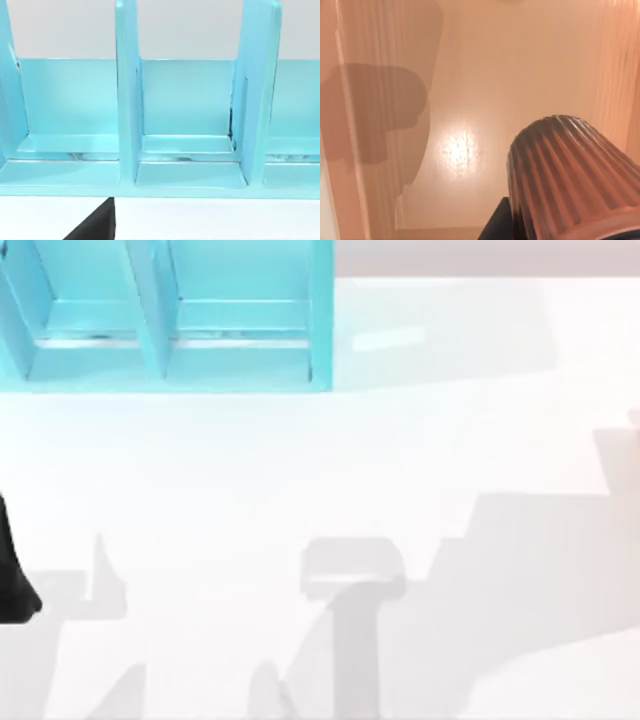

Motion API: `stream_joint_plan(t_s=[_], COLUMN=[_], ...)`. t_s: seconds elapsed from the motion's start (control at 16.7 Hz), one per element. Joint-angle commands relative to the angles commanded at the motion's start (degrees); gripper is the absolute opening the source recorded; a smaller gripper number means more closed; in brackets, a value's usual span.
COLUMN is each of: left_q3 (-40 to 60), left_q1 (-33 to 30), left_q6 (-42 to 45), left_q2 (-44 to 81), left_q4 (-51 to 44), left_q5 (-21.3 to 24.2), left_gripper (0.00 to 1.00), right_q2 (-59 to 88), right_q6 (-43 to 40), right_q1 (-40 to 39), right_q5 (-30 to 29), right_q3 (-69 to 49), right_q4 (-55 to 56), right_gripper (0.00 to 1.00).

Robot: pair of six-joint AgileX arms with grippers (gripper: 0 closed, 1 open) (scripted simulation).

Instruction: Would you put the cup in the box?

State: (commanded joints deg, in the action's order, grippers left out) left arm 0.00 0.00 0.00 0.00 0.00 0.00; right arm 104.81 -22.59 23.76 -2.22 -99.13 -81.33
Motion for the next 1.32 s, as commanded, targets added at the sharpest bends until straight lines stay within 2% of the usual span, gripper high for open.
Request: stream_joint_plan(t_s=[0.42, 1.32], left_q3=[0.00, 0.00], left_q1=[0.00, 0.00], left_q6=[0.00, 0.00], left_q2=[0.00, 0.00], left_q4=[0.00, 0.00], left_q5=[0.00, 0.00], left_gripper=[1.00, 1.00], right_q2=[-0.08, -0.21], right_q6=[-1.01, -1.22], right_q1=[0.55, 0.85], right_q5=[0.44, 0.54], right_q3=[0.47, 15.09], right_q4=[-0.63, 13.84], right_gripper=[0.00, 0.00])
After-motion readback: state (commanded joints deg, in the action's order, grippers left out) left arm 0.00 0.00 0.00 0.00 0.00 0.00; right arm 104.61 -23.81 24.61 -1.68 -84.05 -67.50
